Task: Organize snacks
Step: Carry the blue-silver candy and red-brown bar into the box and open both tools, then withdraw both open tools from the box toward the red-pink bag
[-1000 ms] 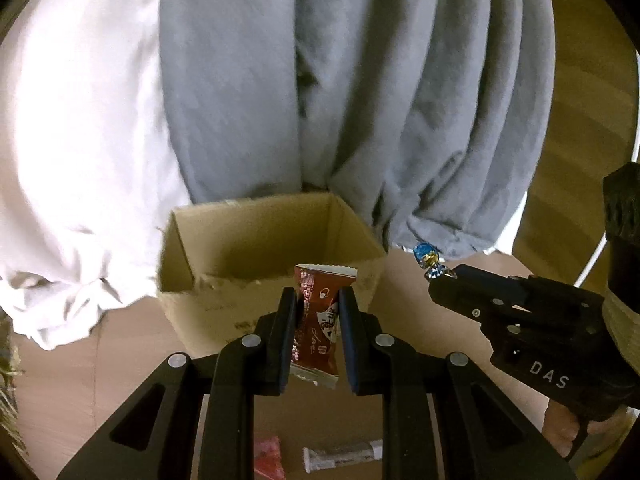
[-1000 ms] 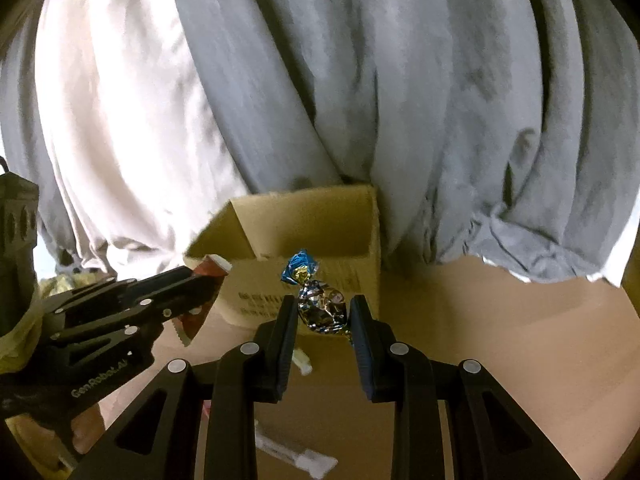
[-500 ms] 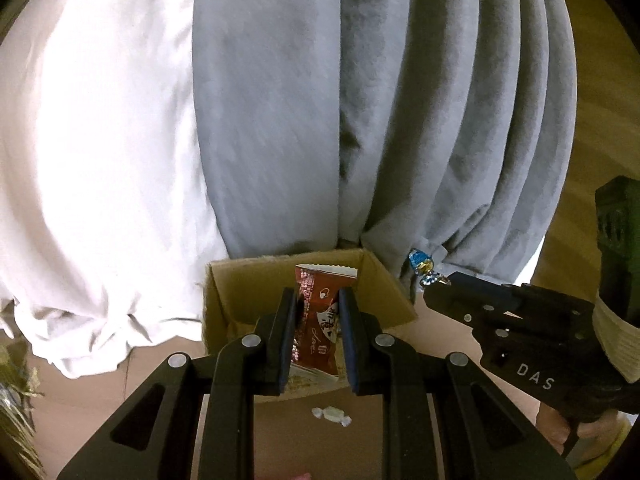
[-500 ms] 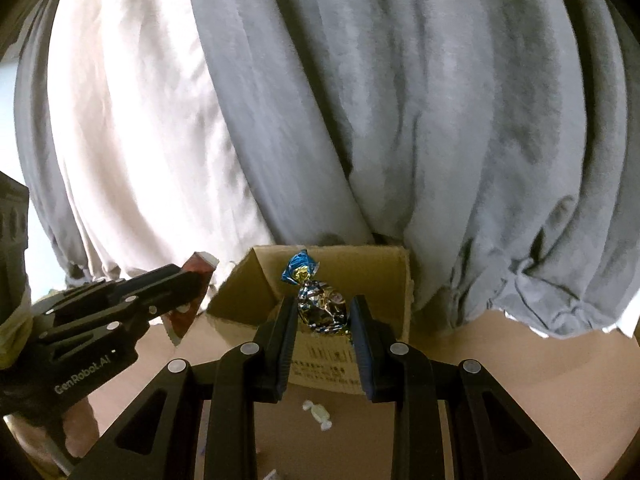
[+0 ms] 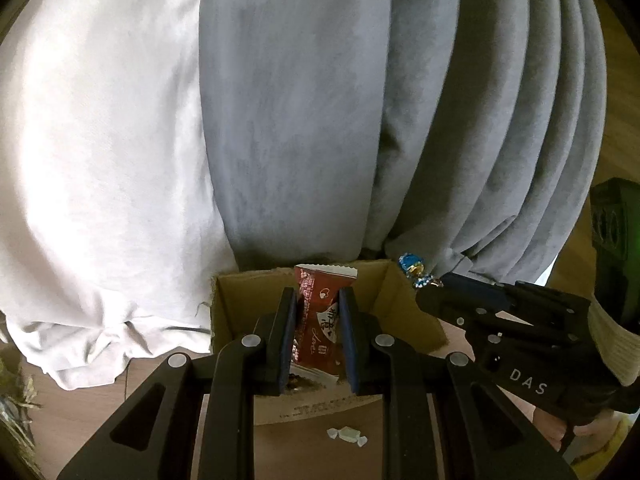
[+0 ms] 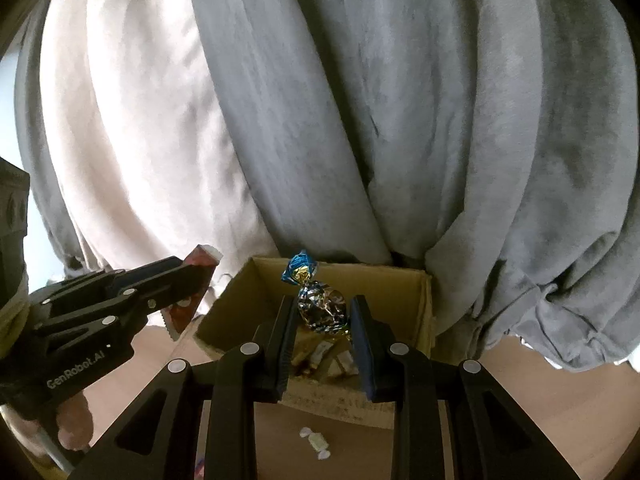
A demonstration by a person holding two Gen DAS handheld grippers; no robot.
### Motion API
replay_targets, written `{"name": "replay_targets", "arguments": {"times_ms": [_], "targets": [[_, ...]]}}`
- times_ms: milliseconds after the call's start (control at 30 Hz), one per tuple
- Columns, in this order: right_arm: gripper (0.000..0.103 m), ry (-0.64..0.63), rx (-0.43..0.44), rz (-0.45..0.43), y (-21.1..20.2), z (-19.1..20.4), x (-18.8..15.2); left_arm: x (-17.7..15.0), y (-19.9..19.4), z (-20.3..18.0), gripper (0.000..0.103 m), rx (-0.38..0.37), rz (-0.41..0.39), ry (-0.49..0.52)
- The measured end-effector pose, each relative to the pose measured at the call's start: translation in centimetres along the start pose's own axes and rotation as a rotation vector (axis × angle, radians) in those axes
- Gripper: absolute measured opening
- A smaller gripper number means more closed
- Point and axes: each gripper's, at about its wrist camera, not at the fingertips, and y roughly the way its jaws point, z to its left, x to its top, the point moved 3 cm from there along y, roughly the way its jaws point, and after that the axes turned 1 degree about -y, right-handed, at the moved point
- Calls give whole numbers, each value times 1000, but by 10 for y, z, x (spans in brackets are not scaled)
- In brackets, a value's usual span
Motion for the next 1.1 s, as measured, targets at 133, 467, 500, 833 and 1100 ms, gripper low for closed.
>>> {"name": "replay_targets", "arguments": {"times_ms": [133, 467, 500, 833, 1100], "targets": [[28, -5, 4, 32, 16, -2, 4, 4, 17, 6, 22, -3, 27, -14], [34, -12, -23, 106, 49, -8, 9, 8, 42, 19, 45, 58, 60, -4], [43, -5, -27, 116, 52, -9, 9, 7, 41, 20, 45, 65, 57, -1], [45, -15, -32, 75, 27, -5, -4, -15, 2, 14, 50, 107, 11, 6], [45, -44, -1, 56, -2, 10, -20, -38, -35, 7, 54, 130, -8, 16]]}}
